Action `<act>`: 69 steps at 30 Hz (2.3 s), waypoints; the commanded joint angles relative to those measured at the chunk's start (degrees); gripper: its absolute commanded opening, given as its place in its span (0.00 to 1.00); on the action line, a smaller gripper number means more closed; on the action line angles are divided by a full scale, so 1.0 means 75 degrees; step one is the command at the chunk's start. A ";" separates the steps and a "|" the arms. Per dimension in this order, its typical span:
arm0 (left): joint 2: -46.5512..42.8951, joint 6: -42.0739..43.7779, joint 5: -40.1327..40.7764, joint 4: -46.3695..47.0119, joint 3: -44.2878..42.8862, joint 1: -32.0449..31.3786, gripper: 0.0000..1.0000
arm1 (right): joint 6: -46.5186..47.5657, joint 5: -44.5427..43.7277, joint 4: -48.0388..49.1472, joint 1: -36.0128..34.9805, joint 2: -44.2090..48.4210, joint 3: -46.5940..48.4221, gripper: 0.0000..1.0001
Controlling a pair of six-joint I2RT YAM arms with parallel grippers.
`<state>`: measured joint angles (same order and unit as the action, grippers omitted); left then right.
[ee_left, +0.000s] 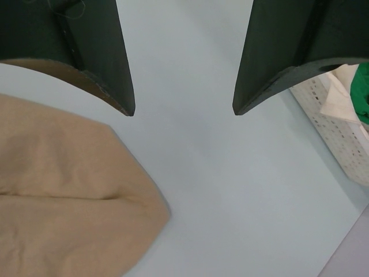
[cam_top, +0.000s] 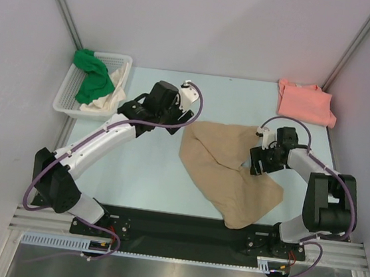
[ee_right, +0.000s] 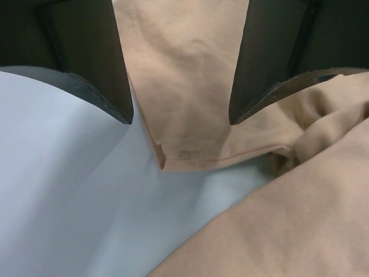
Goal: Fold and stack the t-shirts
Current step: Flatten the tshirt out
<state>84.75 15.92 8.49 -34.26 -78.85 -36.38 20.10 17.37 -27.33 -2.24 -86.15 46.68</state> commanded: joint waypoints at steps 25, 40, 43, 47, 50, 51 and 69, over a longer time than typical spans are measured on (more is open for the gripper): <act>0.0114 0.0174 0.1093 0.0654 -0.1145 0.0609 0.76 | 0.0649 0.0122 -0.1195 0.0135 -0.1532 0.6580 0.00; 0.0278 0.0244 0.1188 0.0947 -0.1756 0.0609 0.77 | -0.0346 0.0543 -0.3631 -0.2173 0.3604 0.4775 0.00; 0.0465 0.0338 0.1118 0.0970 -0.1780 0.0609 0.78 | -0.0804 0.0883 -0.3797 -0.2197 0.4604 0.3951 0.35; 0.0898 0.0338 0.0907 0.1099 -0.1873 0.0609 0.82 | -0.1121 -0.0341 -0.2794 -0.2139 0.4340 0.3410 0.71; 0.1740 0.0162 0.0475 0.0796 -0.2469 0.0609 0.82 | -0.1028 -0.0197 -0.1985 -0.1766 0.3545 0.3409 0.71; 0.2033 0.0174 0.0276 0.0632 -0.2750 0.0609 0.81 | -0.1109 -0.0113 -0.1784 -0.1671 0.3309 0.3433 0.71; 0.7332 0.0409 -0.2103 -0.1138 -0.7123 0.0644 0.75 | -0.1519 0.0942 -0.0305 -0.0123 0.0495 0.1780 0.61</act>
<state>139.70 19.07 -2.42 -44.03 -131.41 -31.99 8.62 20.53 -33.76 -2.81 -81.28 59.35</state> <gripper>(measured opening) 0.755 0.610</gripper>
